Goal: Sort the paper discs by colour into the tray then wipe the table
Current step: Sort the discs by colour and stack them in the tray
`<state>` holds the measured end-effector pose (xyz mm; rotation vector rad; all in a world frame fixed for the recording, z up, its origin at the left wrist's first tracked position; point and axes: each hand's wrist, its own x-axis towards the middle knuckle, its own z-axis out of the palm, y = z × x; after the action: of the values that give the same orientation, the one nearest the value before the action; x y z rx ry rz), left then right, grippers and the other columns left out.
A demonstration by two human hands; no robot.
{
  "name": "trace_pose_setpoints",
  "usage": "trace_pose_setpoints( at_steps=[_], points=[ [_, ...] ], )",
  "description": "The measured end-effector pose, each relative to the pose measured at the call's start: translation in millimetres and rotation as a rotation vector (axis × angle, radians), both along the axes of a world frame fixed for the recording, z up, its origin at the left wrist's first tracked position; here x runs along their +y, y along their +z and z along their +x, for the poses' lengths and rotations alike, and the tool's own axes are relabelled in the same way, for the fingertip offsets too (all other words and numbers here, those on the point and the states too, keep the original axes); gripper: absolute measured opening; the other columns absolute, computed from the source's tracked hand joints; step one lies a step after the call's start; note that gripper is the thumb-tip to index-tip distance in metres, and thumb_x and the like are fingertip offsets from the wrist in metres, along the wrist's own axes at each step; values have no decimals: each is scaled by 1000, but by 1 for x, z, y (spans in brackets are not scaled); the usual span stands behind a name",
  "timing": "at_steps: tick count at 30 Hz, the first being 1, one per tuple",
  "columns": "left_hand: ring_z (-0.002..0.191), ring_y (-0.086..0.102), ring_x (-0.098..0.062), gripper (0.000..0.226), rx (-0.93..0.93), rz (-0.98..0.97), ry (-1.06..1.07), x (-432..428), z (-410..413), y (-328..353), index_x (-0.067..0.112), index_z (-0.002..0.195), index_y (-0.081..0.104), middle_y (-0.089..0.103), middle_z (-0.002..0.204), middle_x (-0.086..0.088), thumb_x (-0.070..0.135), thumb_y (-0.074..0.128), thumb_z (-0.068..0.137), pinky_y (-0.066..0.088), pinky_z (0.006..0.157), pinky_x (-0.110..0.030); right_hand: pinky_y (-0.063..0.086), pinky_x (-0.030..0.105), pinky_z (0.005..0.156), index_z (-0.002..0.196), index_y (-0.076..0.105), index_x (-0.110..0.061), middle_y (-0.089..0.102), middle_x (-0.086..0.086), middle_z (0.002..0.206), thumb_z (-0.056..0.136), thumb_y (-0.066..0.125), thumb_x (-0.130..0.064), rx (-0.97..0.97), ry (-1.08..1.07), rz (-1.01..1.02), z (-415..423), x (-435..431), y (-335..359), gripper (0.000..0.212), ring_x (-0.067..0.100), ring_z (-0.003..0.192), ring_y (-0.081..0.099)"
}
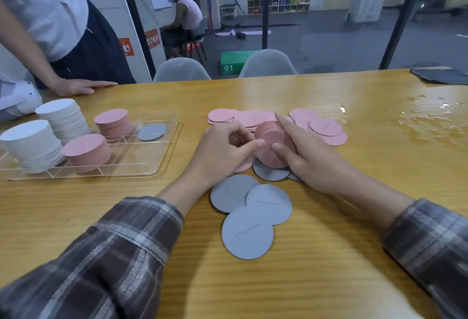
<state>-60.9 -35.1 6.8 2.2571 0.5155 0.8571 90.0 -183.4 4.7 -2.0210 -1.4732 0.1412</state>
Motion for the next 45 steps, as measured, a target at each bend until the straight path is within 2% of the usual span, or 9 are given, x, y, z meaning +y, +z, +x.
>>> trace_pose_setpoints(
  at_steps=[5, 9, 13, 17, 22, 26, 32, 39, 45],
  points=[
    [86, 63, -2, 38, 340, 204, 35, 26, -17, 1, 23, 112, 77, 69, 103, 15, 47, 81, 83, 42, 70, -6, 30, 33, 113, 163, 18, -20, 43, 2, 158, 107, 48, -30, 13, -44, 11, 0, -1, 1, 64, 22, 145, 37],
    [87, 58, -3, 51, 381, 207, 29, 30, -18, 4, 23, 123, 75, 65, 104, 12, 50, 84, 81, 37, 69, -6, 27, 28, 111, 164, 17, -20, 40, -1, 160, 108, 46, -30, 24, -49, -8, 0, 0, 1, 63, 20, 148, 34],
    [84, 58, -7, 25, 271, 173, 11, 28, -19, 9, 30, 107, 80, 66, 96, 12, 33, 86, 83, 39, 70, -13, 22, 23, 111, 164, 15, -21, 36, -3, 162, 109, 43, -28, 56, -42, -3, 1, 1, 0, 62, 18, 151, 29],
    [72, 62, -8, 7, 83, -107, -88, 30, -24, 20, 21, 94, 78, 74, 91, -3, 17, 81, 89, 50, 65, -19, 19, 18, 110, 163, 16, -20, 36, -4, 162, 110, 39, -26, 80, -36, 13, 2, 1, -1, 58, 15, 151, 27],
    [66, 64, -15, 13, 57, -279, -160, 15, -12, 10, 7, 100, 71, 71, 92, -9, 11, 79, 91, 55, 60, -24, 22, 14, 104, 162, 23, -20, 45, 2, 156, 111, 36, -26, 114, -33, 57, 1, 1, -3, 53, 15, 143, 35],
    [64, 71, -21, 19, -9, -270, -123, 7, 2, 0, 7, 97, 70, 73, 90, -11, 15, 84, 87, 65, 72, -45, 20, 11, 105, 162, 25, -20, 43, -10, 152, 111, 35, -32, 123, -30, 82, 1, 0, -1, 53, 11, 146, 32],
    [65, 74, -26, 20, -64, -282, -108, -1, 13, -5, 12, 92, 69, 74, 86, -4, 20, 86, 84, 62, 76, -55, 24, 22, 113, 163, 20, -14, 34, 1, 164, 107, 48, -31, 31, -36, 26, 1, 1, 0, 65, 17, 151, 29],
    [79, 69, -19, 24, -61, -160, -17, 8, 13, -5, 18, 83, 72, 74, 83, 6, 40, 81, 87, 58, 81, -40, 29, 28, 111, 162, 23, -16, 44, 2, 158, 107, 51, -29, 38, -72, 57, 6, -4, 5, 64, 20, 145, 38],
    [91, 62, -9, 8, 32, 129, 77, 27, 20, -14, 21, 100, 75, 70, 103, 7, 23, 75, 92, 43, 80, -9, 30, 24, 107, 161, 27, -19, 47, -2, 154, 106, 51, -32, 44, -115, 73, 21, -12, 8, 62, 18, 141, 41]
  ],
)
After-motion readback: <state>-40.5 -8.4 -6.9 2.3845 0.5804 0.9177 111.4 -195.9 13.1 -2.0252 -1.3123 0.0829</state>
